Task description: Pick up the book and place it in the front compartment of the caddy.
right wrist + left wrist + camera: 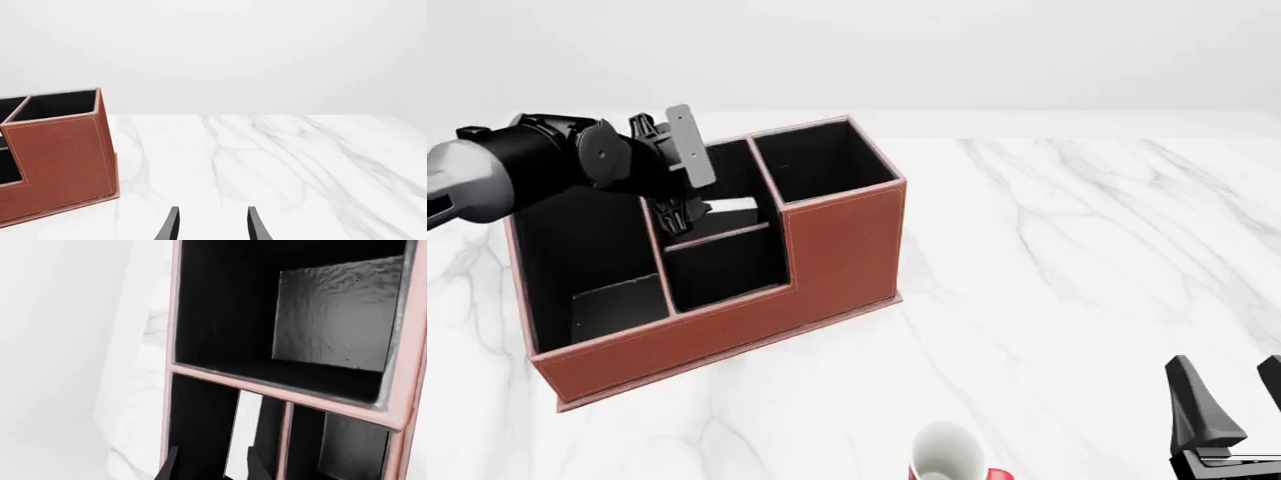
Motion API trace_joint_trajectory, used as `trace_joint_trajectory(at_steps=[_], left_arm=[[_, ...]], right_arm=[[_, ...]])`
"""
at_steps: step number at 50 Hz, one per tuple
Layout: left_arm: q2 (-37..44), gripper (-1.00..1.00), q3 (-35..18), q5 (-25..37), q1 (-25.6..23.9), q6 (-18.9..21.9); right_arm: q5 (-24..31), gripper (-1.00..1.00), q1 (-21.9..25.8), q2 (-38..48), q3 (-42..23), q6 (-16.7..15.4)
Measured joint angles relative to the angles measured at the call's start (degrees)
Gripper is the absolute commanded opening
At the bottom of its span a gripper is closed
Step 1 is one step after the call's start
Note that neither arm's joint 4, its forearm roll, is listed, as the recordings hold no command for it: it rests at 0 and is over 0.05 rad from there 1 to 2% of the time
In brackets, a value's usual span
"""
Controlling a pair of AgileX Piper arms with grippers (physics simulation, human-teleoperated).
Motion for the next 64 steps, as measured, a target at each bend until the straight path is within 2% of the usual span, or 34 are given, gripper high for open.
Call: trace_joint_trajectory(at_steps=[19, 32, 47, 57, 64], left_arm=[[-2.07, 1.00, 2.26, -0.78, -0.35, -0.32], [-7.78, 1.00, 7.86, -2.81, -2.76, -2.53], [-18.48, 1.00, 21.15, -8.68, -7.60, -6.33], [-27.39, 1.00, 34.47, -15.19, -12.56, -9.40], [-32.66, 1.00, 45.37, -23.28, -15.94, -12.19]], right_arm=[[0.00, 1.00, 0.00, 0.00, 0.00, 0.00], [0.00, 1.00, 0.00, 0.00, 0.00, 0.00], [0.00, 1.00, 0.00, 0.00, 0.00, 0.00], [0.00, 1.00, 0.00, 0.00, 0.00, 0.00], [0.00, 1.00, 0.00, 0.00, 0.00, 0.00]])
